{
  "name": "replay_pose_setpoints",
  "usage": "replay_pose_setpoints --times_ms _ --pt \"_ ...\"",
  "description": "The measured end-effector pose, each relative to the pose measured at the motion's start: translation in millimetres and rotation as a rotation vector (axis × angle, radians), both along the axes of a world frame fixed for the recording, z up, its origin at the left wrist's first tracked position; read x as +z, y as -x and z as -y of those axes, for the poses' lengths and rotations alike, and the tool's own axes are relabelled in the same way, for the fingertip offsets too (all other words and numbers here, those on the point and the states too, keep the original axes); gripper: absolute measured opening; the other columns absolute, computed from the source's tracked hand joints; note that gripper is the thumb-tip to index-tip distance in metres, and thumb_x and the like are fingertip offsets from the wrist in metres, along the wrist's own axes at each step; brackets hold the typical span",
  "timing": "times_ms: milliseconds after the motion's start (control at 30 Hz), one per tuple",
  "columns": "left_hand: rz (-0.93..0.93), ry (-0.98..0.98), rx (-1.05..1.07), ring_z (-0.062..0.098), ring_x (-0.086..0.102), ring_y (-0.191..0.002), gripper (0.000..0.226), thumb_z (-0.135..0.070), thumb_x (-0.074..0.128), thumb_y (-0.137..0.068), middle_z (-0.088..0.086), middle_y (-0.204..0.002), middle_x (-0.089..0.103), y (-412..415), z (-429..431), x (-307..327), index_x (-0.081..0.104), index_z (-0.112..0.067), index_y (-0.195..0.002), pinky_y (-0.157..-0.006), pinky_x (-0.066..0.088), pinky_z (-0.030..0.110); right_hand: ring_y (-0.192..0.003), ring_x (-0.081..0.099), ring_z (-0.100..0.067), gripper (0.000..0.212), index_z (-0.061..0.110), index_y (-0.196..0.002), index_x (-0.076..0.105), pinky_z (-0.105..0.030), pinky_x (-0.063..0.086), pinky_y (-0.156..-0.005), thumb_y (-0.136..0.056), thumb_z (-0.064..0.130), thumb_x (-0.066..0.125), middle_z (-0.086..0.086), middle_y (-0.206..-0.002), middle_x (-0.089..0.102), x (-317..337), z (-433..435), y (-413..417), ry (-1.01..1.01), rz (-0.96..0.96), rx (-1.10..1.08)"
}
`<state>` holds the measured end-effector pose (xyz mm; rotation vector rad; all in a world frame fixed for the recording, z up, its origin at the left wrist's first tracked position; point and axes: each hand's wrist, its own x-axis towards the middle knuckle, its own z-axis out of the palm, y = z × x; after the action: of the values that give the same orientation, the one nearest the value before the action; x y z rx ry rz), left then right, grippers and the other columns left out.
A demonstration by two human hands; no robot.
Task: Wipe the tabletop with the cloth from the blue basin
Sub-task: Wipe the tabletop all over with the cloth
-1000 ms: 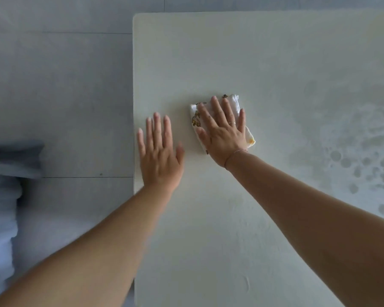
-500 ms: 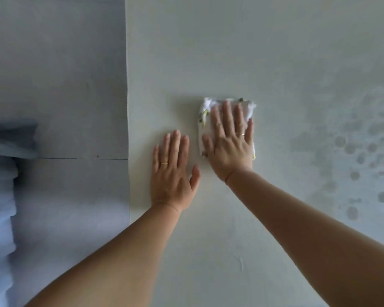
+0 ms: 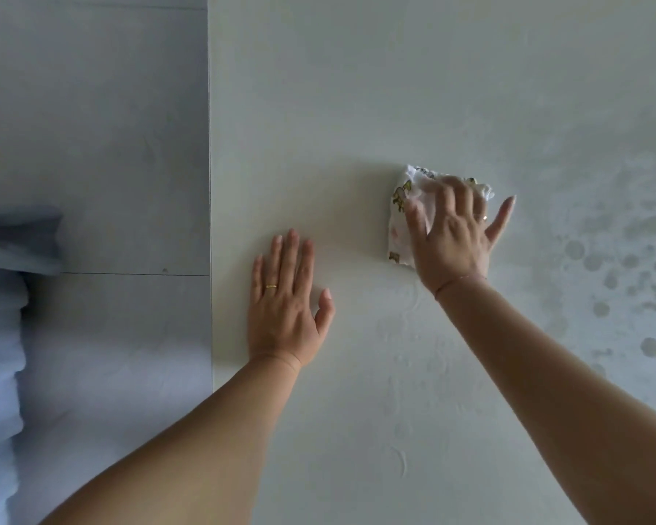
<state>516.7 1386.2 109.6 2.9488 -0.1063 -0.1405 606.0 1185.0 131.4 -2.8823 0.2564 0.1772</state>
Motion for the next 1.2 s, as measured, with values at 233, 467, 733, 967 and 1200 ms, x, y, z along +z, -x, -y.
replay_pose_setpoints --times_ms 233,467,733,967,1200 --pt "0.000 -0.021 0.005 0.028 0.018 -0.145 0.066 -0.037 0.035 -0.088 0.012 -0.156 0.023 0 1 1 0.029 -0.009 -0.148 -0.118 0.013 0.045 -0.146 -0.011 -0.024 0.066 0.033 -0.150 0.001 -0.047 -0.010 -0.116 -0.092 0.062 0.016 0.000 -0.160 -0.005 -14 -9 5 0.064 -0.106 0.076" --pt "0.034 0.008 0.023 0.030 0.023 -0.144 0.066 -0.028 0.037 -0.083 0.014 -0.154 0.028 2 1 2 0.034 -0.008 -0.146 -0.117 0.015 0.046 -0.146 0.009 -0.030 0.059 0.030 -0.149 0.021 -0.052 0.008 -0.116 -0.095 0.052 0.027 -0.004 -0.158 0.016 -11 -37 99 0.053 -0.069 0.548" --pt "0.029 0.050 0.028 0.029 0.024 -0.144 0.064 -0.029 0.035 -0.085 0.013 -0.155 0.028 -1 2 3 0.035 -0.009 -0.145 -0.116 0.015 0.045 -0.147 -0.005 -0.022 0.059 0.033 -0.150 0.004 -0.044 -0.005 -0.118 -0.095 0.050 0.017 0.000 -0.160 0.002 -11 45 78 0.073 -0.125 -0.035" --pt "0.004 0.051 0.014 0.030 0.020 -0.145 0.066 -0.032 0.029 -0.085 0.013 -0.156 0.024 1 0 2 0.031 -0.010 -0.147 -0.117 0.013 0.045 -0.145 0.016 -0.027 0.055 0.028 -0.147 0.029 -0.050 0.016 -0.116 -0.096 0.048 0.029 -0.002 -0.156 0.023 -8 -37 155 0.037 -0.051 0.501" --pt "-0.011 -0.014 0.014 0.028 0.011 -0.147 0.065 -0.035 0.030 -0.090 0.010 -0.159 0.014 3 2 -5 0.020 -0.014 -0.150 -0.117 0.005 0.044 -0.146 -0.011 -0.020 0.060 0.034 -0.149 -0.002 -0.045 -0.007 -0.117 -0.095 0.053 0.015 0.002 -0.160 -0.005 -15 18 139 0.072 -0.122 -0.136"
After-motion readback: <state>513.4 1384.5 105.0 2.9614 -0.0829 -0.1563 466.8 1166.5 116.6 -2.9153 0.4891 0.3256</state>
